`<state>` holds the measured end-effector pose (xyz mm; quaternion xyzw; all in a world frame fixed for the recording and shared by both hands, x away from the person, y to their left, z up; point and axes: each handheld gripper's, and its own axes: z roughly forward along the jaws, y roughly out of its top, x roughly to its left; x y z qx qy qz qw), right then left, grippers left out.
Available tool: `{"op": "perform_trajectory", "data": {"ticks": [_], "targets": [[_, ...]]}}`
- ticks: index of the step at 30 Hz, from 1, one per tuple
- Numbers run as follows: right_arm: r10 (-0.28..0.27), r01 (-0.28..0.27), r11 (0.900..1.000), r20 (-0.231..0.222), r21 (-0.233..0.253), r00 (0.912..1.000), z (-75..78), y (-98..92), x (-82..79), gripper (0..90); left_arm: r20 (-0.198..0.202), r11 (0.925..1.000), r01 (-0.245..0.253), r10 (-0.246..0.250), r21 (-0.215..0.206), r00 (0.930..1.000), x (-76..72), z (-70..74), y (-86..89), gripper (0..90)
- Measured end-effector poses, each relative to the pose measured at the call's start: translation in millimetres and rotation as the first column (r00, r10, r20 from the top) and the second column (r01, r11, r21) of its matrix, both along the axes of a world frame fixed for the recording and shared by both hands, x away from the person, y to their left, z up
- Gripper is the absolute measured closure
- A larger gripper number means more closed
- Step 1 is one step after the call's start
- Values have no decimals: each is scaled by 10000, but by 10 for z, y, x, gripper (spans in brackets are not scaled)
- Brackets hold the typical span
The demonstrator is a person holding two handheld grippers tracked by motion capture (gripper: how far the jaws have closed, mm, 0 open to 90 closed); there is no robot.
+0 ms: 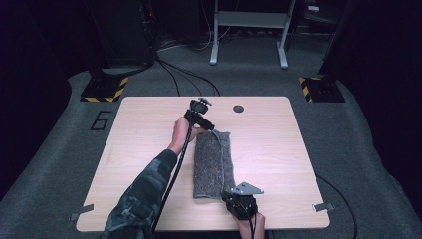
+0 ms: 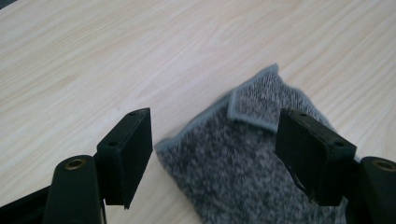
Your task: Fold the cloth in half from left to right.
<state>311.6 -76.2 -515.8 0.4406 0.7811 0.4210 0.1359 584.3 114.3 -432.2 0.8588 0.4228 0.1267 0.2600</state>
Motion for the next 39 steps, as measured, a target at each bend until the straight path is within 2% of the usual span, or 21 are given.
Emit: {"op": "perform_trajectory", "data": {"ticks": [1,5,8,12,13,16,19,23,26,27,28,29,32,33,36,39], "targets": [[-6,6,10000,6,-41,10000,-7,-39,-5,800,35,10000,3,-3,-32,10000,-28,-26,27,267],[-18,19,9999,51,-128,10000,10,-102,3,774,-132,9999,118,-118,-38,9998,-78,-128,112,281],[-127,126,9999,75,82,9999,41,-146,22,733,-186,9996,92,-97,-273,9998,-48,-189,118,295],[-115,116,9999,-128,44,9999,30,-105,60,658,12,9989,392,-391,-258,9992,-34,-254,-2,326],[-131,131,9999,-249,-4,9996,15,-89,72,650,25,9982,581,-580,-127,9983,-30,-266,-36,338],[-184,181,9998,-478,-67,9987,-29,-60,113,628,35,9973,738,-738,56,9973,-20,-313,-137,365],[-341,333,9994,-658,-128,9973,-42,-25,142,631,181,9956,931,-932,66,9955,4,-363,-211,376],[-384,369,9990,-632,-244,9973,-46,-11,165,646,259,9943,1063,-1061,-28,9940,27,-388,-234,406],[-391,365,9986,-699,-378,9968,-53,9,180,696,107,9931,1130,-1127,-310,9936,35,-427,-281,497],[-418,389,9984,-719,-412,9965,-58,15,186,734,44,9918,1253,-1253,-231,9921,38,-438,-300,556],[-418,389,9984,-719,-412,9965,-58,15,186,734,86,9922,1237,-1236,-127,9923,37,-452,-322,556],[-440,406,9980,-694,-487,9966,-58,13,187,780,-19,9910,1340,-1341,-65,9910,37,-459,-336,666],[-442,410,9980,-688,-472,9967,-61,10,189,826,-67,9915,1295,-1297,-155,9915,36,-491,-373,799],[-413,381,9981,-671,-487,9969,-58,13,187,845,-89,9915,1285,-1287,-179,9916,36,-498,-376,799],[-377,348,9978,-529,-557,9979,-50,30,177,885,-111,9925,1211,-1213,-182,9926,37,-503,-380,897],[-376,357,9978,-337,-556,9987,-14,23,152,890,-136,9926,1171,-1176,-330,9930,34,-479,-378,899]]}}
